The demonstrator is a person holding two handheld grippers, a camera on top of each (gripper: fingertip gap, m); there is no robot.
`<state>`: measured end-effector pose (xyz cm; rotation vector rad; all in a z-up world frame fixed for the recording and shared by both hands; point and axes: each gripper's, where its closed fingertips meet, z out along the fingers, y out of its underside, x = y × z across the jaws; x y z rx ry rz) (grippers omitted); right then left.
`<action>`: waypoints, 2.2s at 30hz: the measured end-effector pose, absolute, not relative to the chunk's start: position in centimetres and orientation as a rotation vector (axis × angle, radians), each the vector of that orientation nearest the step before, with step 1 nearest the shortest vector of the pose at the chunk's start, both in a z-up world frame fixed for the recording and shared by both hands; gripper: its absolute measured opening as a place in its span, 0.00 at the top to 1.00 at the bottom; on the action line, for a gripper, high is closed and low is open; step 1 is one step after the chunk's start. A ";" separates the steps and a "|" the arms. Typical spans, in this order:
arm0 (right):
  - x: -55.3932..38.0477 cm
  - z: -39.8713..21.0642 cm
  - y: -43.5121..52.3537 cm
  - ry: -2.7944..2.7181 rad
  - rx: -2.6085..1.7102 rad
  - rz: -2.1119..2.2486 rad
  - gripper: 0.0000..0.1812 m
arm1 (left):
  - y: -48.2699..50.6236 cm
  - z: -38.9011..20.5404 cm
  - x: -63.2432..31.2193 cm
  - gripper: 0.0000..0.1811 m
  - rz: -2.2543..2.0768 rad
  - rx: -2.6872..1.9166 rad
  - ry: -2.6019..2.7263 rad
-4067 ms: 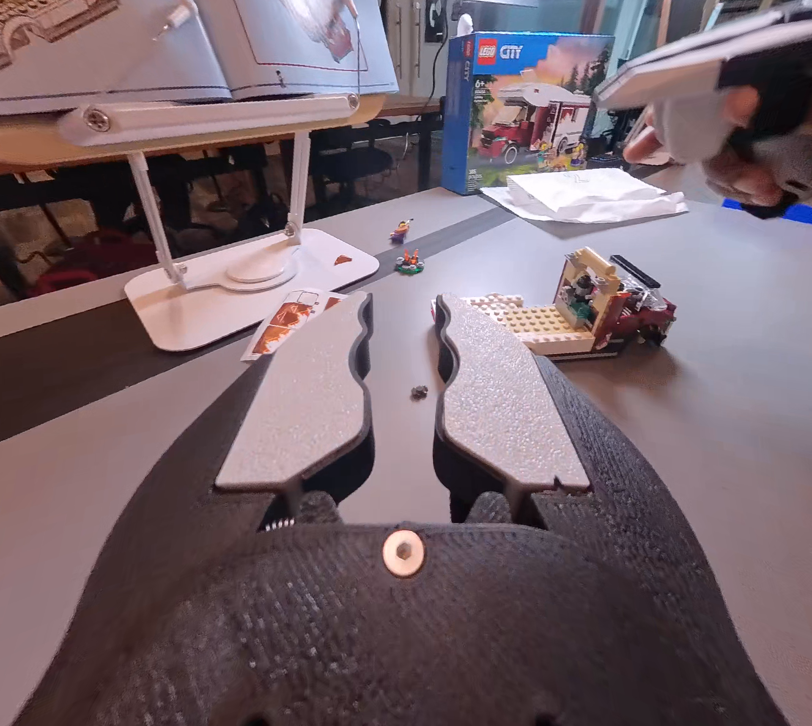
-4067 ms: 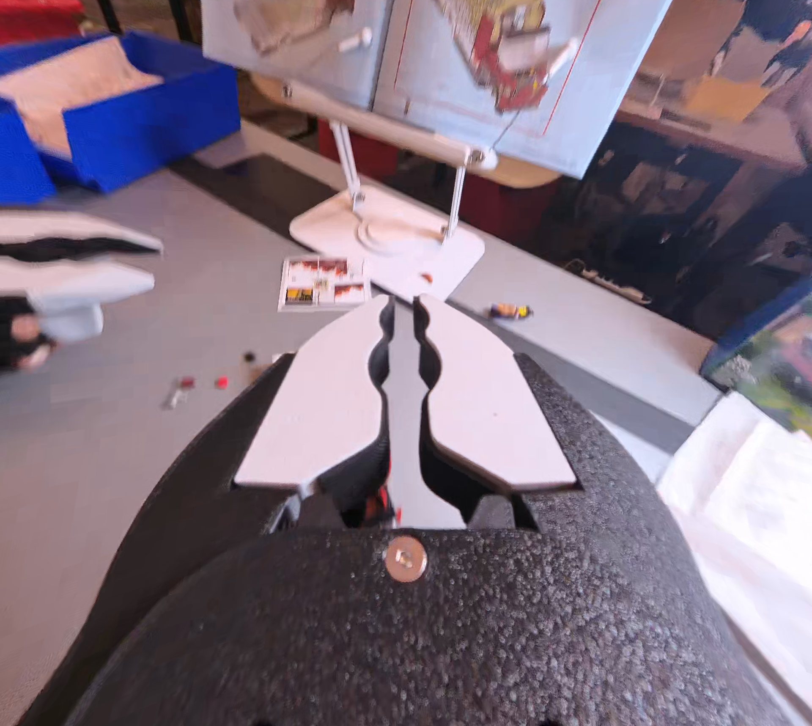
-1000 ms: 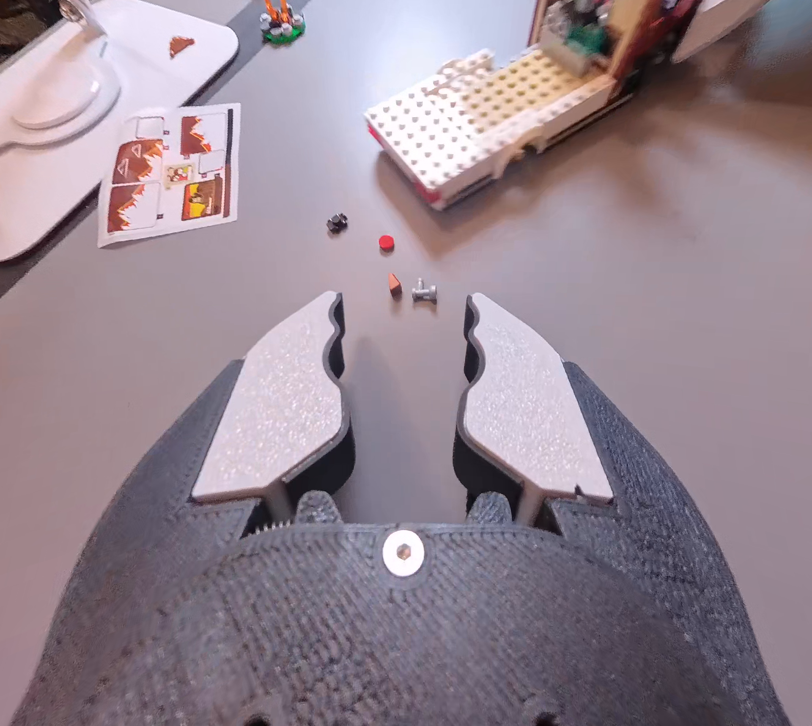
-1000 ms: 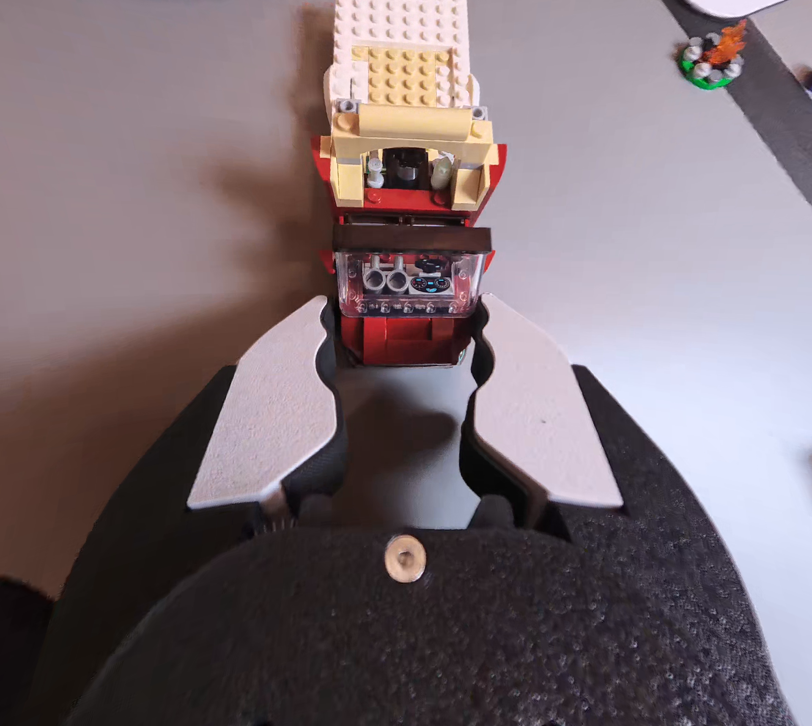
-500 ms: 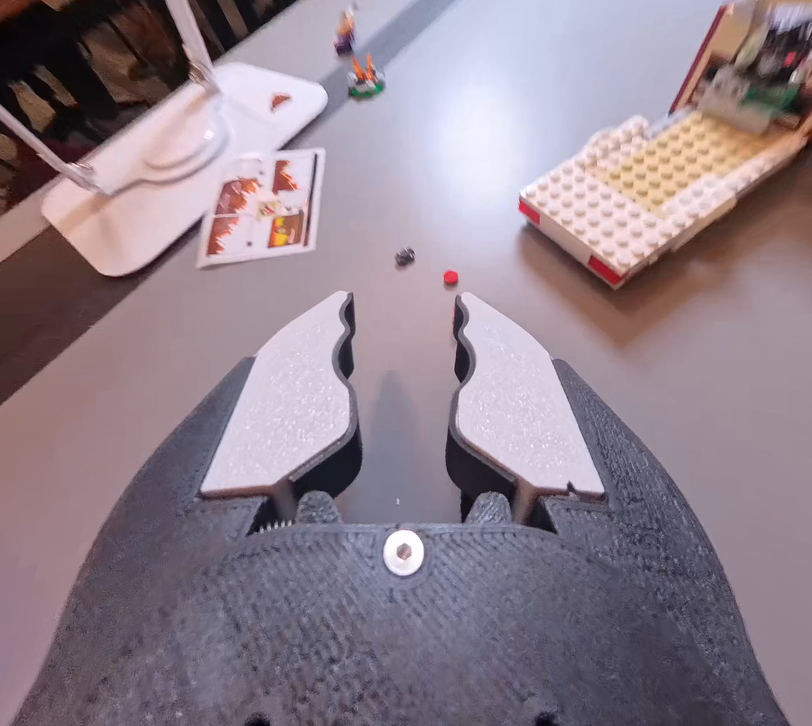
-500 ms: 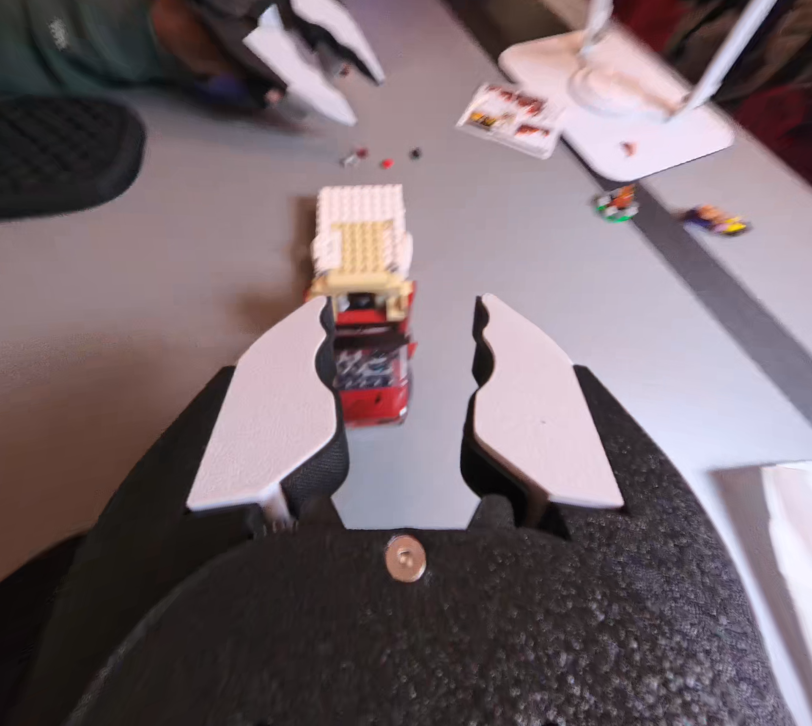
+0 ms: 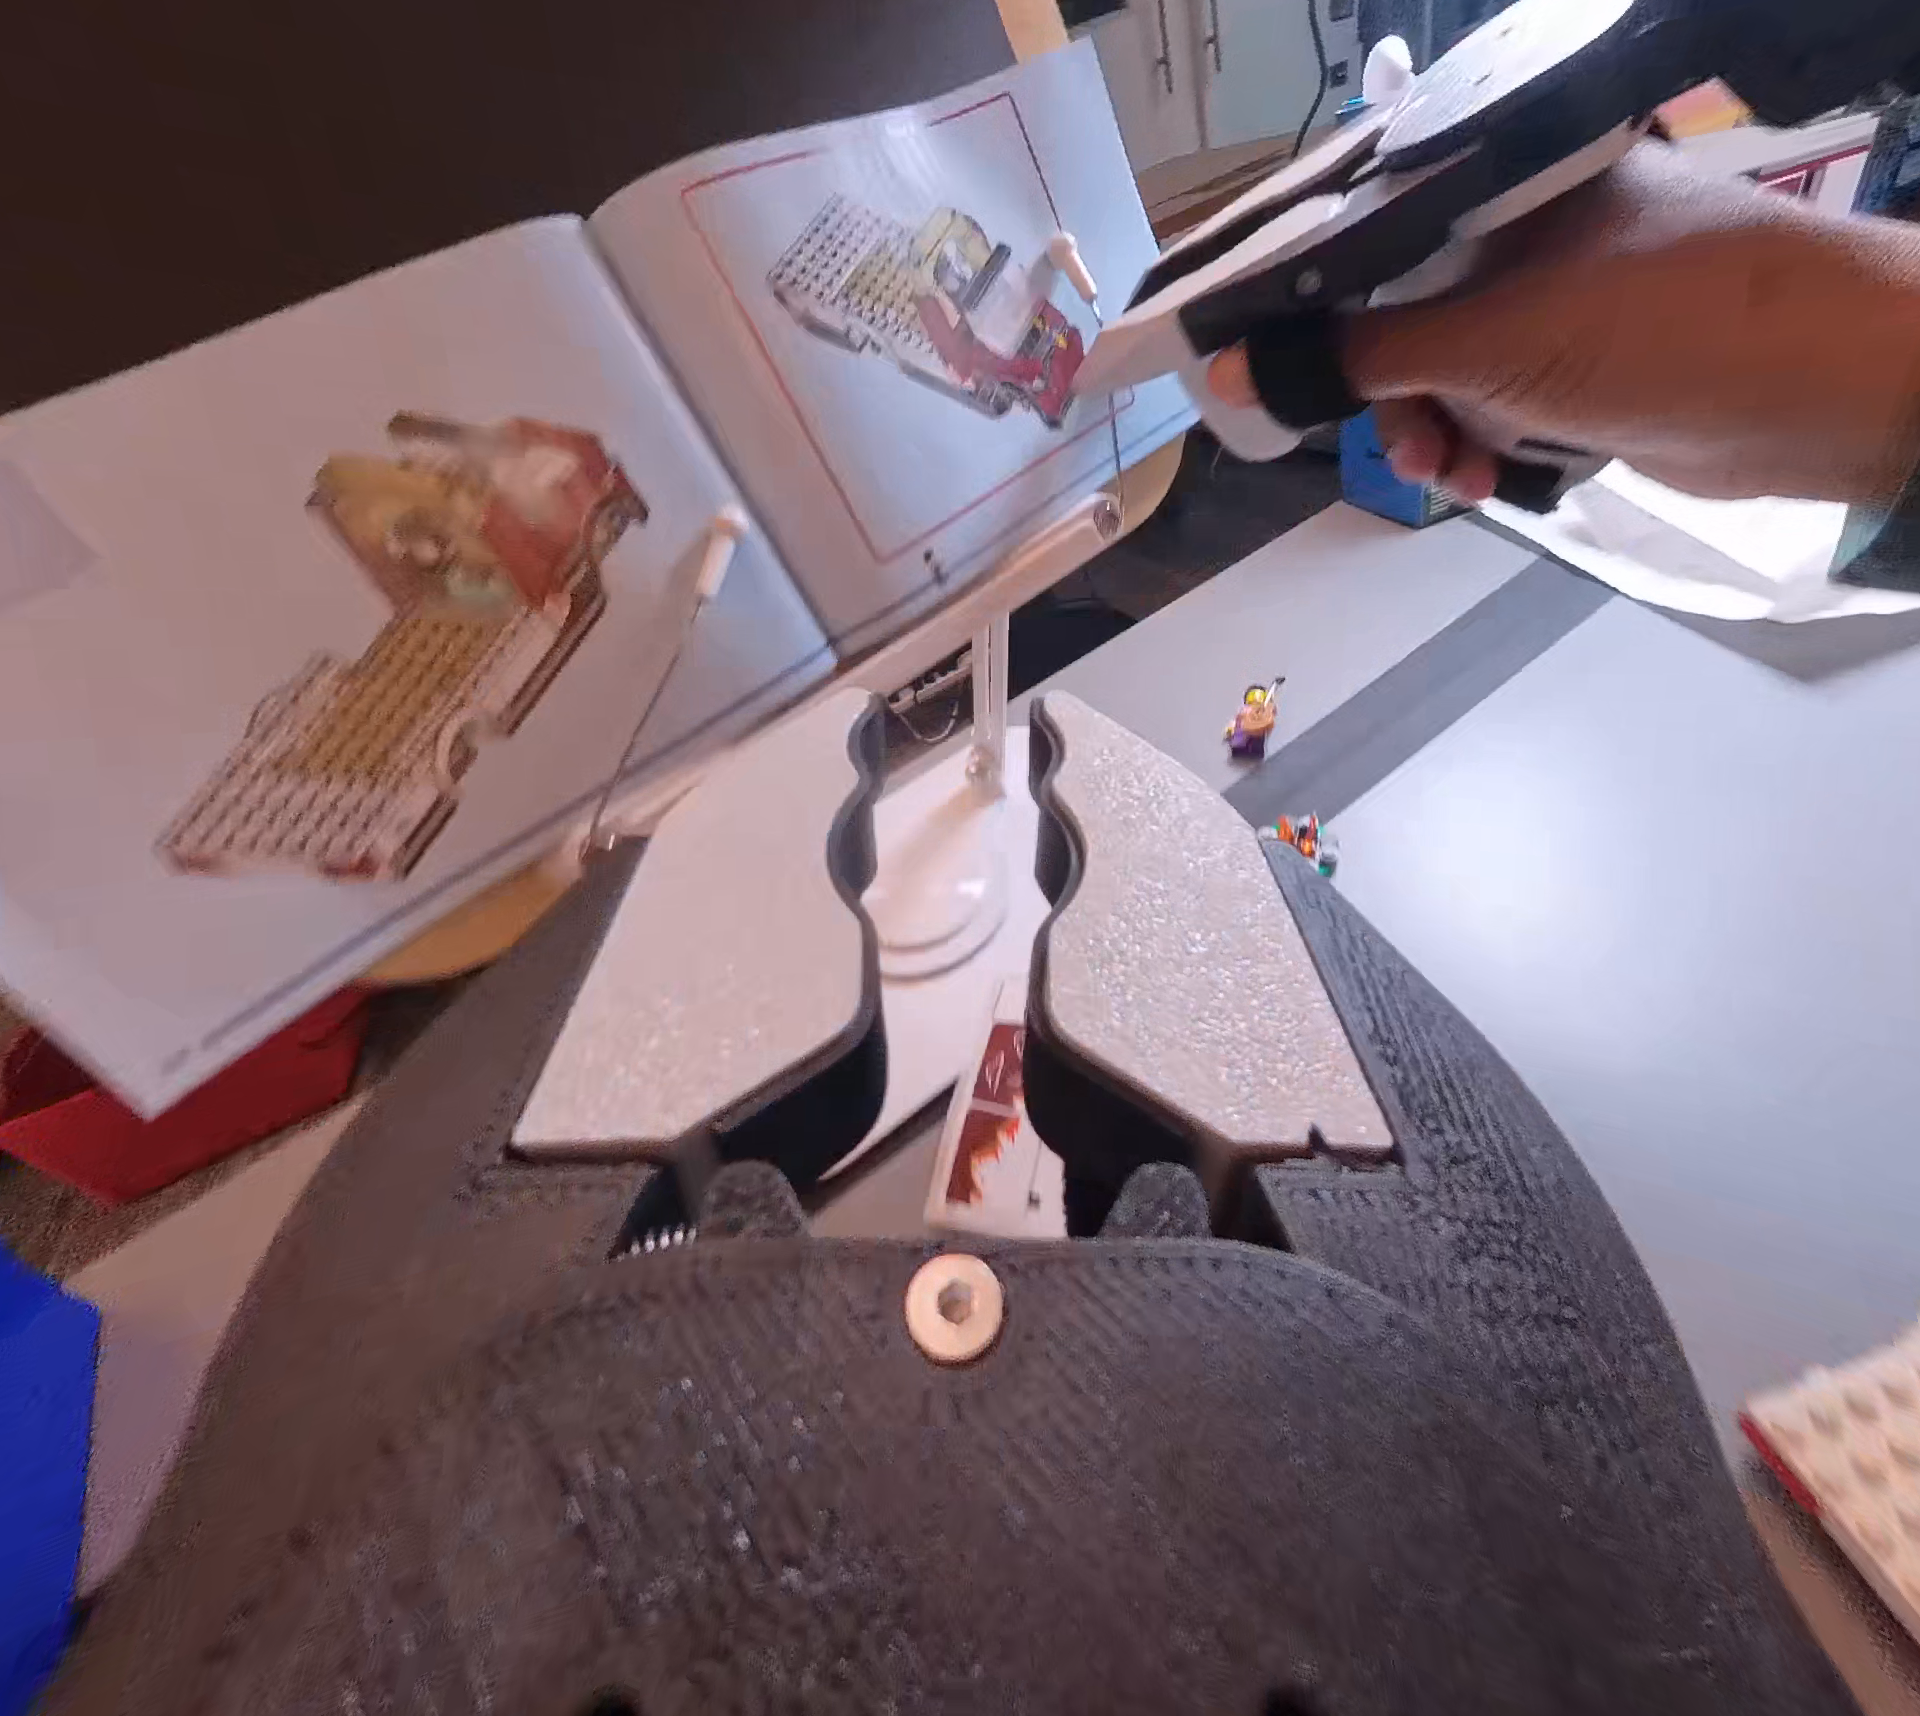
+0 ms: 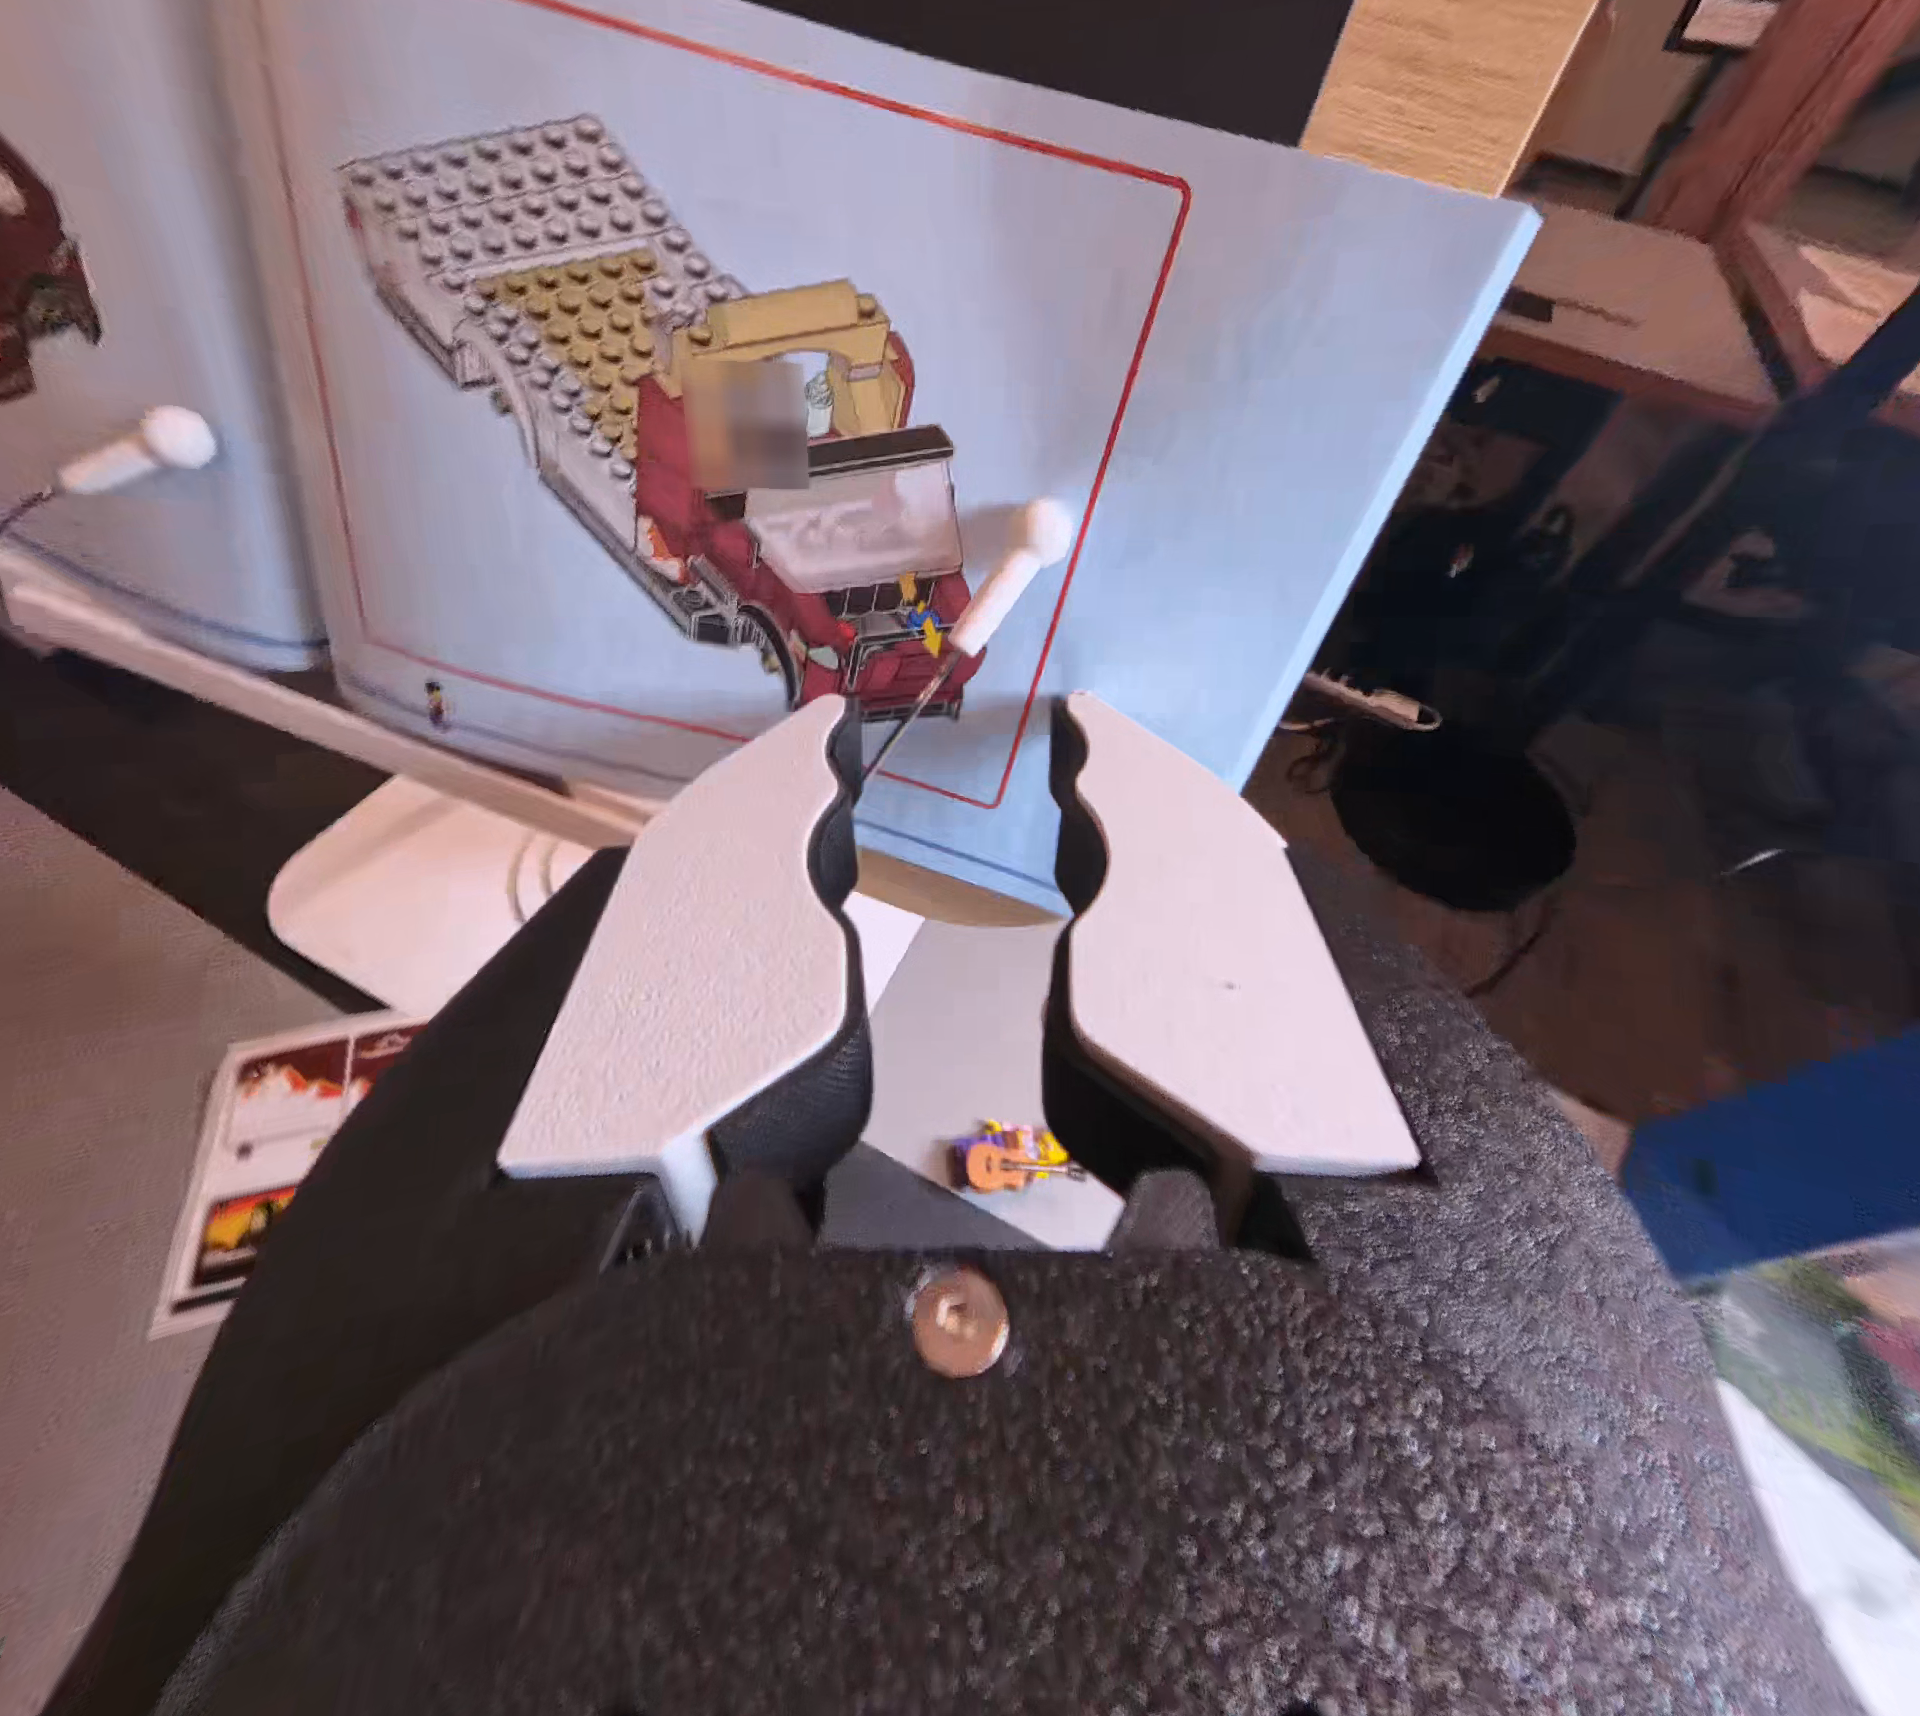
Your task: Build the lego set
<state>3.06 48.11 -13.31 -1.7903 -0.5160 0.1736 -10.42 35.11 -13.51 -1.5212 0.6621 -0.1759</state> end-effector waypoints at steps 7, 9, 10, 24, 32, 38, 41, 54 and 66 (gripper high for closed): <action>3.0 -13.3 48.7 -0.411 -1.752 0.277 0.95 | 44.5 -13.8 -7.4 1.00 0.128 -1.597 0.815; 3.9 -14.1 48.5 -0.359 -1.779 0.319 0.94 | 45.7 -14.6 -7.2 1.00 0.166 -1.612 0.819; 4.4 -14.8 48.4 -0.316 -1.798 0.370 0.94 | 45.9 -14.6 -7.2 1.00 0.185 -1.605 0.814; 6.5 -16.7 44.9 -0.167 -1.685 0.776 0.65 | 45.8 -14.9 -7.2 1.00 0.129 -1.608 0.801; -0.2 -11.1 45.8 -0.699 -1.556 0.127 0.64 | 43.7 -12.1 -11.7 0.90 0.112 -1.498 0.588; -0.6 -12.8 48.3 -0.675 -1.616 -0.107 0.65 | 45.6 -14.2 -14.6 0.98 0.175 -1.582 0.649; -0.5 -12.8 48.5 -0.646 -1.614 -0.128 0.65 | 45.4 -13.0 -16.7 0.99 0.103 -1.563 0.498; 0.2 -13.8 47.9 -0.636 -1.622 -0.072 0.65 | 40.3 -12.8 -23.0 0.89 -0.249 -1.506 0.076; 1.0 -13.5 47.9 -0.624 -1.637 -0.068 0.63 | 44.9 -13.2 -9.6 0.94 -0.017 -1.605 0.600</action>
